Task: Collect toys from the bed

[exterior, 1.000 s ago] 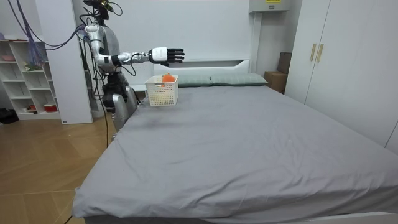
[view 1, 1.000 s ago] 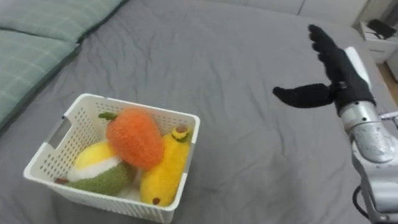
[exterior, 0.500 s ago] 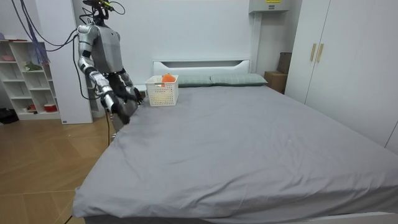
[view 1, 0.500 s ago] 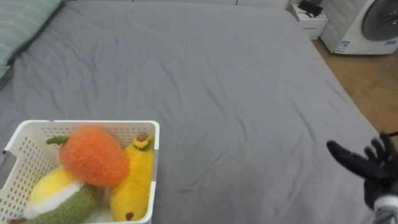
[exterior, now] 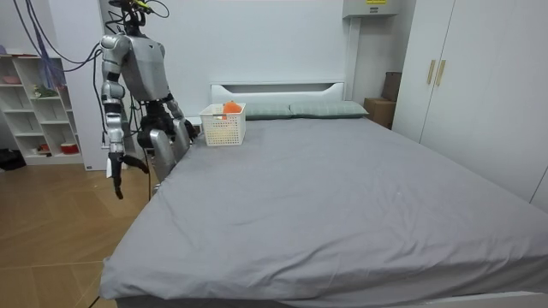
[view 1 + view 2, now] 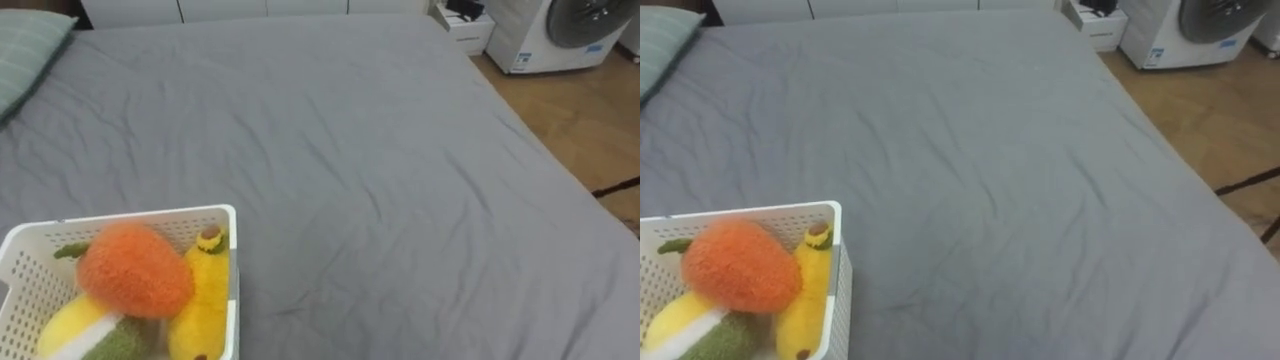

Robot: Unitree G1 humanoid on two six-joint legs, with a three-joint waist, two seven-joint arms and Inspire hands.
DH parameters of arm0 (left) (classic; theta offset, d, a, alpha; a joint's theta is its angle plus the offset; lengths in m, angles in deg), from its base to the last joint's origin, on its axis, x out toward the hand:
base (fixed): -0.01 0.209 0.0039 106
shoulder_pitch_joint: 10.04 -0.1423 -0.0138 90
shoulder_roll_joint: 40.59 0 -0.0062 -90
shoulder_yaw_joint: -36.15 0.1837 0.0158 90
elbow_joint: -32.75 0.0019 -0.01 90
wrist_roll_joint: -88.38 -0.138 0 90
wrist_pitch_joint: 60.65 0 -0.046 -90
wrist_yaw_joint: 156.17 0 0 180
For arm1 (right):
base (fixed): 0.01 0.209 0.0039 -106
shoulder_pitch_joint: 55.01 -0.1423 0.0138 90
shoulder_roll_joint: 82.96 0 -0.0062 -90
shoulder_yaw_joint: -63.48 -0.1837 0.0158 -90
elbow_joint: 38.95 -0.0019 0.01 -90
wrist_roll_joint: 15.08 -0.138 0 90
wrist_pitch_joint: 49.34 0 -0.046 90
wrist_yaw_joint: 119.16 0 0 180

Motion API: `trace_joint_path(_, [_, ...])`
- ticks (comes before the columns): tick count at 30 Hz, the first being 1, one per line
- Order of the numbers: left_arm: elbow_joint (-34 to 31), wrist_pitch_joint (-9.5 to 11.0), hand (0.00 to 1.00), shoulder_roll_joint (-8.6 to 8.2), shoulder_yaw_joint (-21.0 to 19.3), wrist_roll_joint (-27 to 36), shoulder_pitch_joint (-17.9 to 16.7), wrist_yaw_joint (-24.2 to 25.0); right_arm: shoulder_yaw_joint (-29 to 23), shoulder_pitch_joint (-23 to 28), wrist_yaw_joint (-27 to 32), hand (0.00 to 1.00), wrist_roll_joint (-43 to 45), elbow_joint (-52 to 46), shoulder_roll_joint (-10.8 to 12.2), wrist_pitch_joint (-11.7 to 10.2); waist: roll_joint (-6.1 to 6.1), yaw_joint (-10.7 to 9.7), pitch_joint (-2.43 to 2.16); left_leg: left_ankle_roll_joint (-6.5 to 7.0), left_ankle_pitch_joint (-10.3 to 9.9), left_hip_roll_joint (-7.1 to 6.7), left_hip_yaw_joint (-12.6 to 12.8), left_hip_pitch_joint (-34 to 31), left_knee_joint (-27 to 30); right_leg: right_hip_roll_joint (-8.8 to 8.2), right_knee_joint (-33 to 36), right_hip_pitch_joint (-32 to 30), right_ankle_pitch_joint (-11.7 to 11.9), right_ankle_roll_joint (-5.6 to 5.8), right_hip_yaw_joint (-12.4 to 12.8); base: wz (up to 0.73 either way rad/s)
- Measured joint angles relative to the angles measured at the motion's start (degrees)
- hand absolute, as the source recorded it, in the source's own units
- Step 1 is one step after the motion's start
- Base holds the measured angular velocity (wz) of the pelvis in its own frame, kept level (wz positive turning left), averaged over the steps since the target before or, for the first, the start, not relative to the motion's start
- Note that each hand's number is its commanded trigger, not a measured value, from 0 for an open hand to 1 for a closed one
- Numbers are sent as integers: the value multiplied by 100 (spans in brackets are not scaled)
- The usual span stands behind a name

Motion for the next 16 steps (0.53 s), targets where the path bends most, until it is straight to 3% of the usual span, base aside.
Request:
trace_joint_path(4, [-7,-13,0,-1,-14,-27,6,44,347,-143,-147,0,1170,247,4,202,6,66,-1,1,1,-7,5,63,-12,16,1,5,-3,0,75,-3])
trace_joint_path(9, [71,-33,0,6,160,46,121,-3,957,-567,-203,0,2778,265,3,459,44,312,13,4,4,-22,-25,75,-14,8,-9,21,13,-4,-55,1])
trace_joint_path(16, [162,-277,0,-44,566,40,128,12,1299,-903,-205,0,3318,264,34,550,32,328,8,-2,6,-35,-186,82,-16,7,-110,147,5,5,-190,15])
